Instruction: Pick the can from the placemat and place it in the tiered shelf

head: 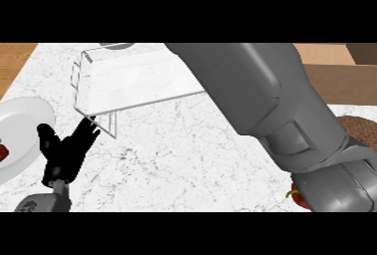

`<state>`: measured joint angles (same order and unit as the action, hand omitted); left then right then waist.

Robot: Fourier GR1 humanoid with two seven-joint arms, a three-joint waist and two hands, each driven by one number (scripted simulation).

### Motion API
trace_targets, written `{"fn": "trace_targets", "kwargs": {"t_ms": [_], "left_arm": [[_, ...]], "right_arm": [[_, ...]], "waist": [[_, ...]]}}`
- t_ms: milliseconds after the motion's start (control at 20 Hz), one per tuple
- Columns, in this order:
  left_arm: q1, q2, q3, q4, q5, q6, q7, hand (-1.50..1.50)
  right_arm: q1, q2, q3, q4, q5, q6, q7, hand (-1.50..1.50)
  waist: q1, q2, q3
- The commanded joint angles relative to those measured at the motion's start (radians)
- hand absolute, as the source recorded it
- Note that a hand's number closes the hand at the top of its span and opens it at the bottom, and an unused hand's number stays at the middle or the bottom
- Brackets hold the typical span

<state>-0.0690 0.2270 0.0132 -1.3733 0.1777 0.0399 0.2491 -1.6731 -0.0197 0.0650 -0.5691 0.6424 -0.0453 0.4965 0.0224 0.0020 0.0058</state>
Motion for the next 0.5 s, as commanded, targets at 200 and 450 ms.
{"fn": "trace_targets", "kwargs": {"t_ms": [200, 450], "left_arm": [[0.007, -0.005, -0.004, 0.017, -0.002, 0.001, 0.052, 0.00], [-0.008, 0.011, 0.027, 0.041, 0.020, -0.025, 0.036, 0.00]], "right_arm": [[0.020, -0.003, -0.144, -0.005, -0.074, -0.191, 0.023, -1.50], [-0.017, 0.011, -0.238, -0.027, -0.168, -0.259, 0.018, -1.50]], "waist": [[-0.002, 0.004, -0.006], [0.004, 0.007, -0.007]]}}
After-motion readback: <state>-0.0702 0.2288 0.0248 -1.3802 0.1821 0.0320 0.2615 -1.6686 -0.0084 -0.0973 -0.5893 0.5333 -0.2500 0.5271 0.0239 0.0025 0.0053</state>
